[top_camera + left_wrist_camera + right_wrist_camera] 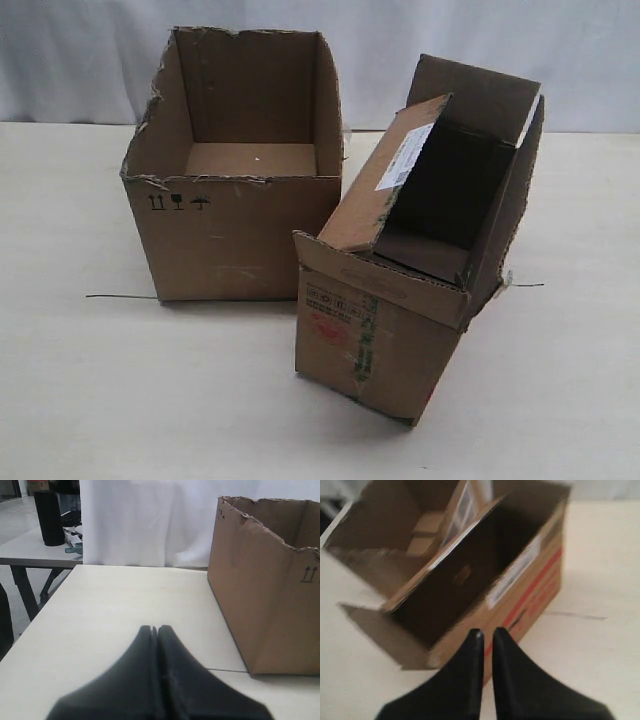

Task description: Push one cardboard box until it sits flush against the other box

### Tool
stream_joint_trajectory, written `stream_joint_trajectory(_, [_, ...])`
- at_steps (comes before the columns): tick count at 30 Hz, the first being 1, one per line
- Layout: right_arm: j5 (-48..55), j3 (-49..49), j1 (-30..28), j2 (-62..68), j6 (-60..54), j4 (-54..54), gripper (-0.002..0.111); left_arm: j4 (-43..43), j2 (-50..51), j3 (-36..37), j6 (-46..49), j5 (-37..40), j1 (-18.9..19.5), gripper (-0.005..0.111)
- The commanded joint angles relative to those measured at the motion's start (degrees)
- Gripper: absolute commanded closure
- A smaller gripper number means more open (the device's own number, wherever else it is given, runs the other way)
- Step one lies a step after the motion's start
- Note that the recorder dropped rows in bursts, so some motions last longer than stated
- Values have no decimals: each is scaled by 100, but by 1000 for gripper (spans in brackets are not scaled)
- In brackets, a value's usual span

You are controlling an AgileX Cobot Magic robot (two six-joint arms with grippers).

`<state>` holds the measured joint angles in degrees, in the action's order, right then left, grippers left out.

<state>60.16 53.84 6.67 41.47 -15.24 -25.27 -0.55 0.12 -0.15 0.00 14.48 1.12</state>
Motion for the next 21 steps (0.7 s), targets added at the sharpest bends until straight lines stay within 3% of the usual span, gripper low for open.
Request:
stream_joint_trajectory(1, [981,950,132,823,-673,-1514,103,-19,-12,15,0,-24,-35,107])
stream_joint_trajectory(6, [981,835,1407,1126,48,-901,103,-19,-12,15,0,-24,-35,107])
stream_joint_trajectory(10, [664,529,3108,1546,696,-488,103,-19,-12,15,0,-32,-35,107])
stream_joint_trajectory(14, [-51,530,4947,2269,1913,859,103,-19,-12,15,0,-32,-35,107])
stream_joint_trajectory(17, [-290,530,5712,2875,2854,2020,103,-19,-12,15,0,-32,-35,107])
stream_joint_trajectory(21, [-302,530,6036,3497,3852,3285,103,-19,-12,15,0,-32,-35,107])
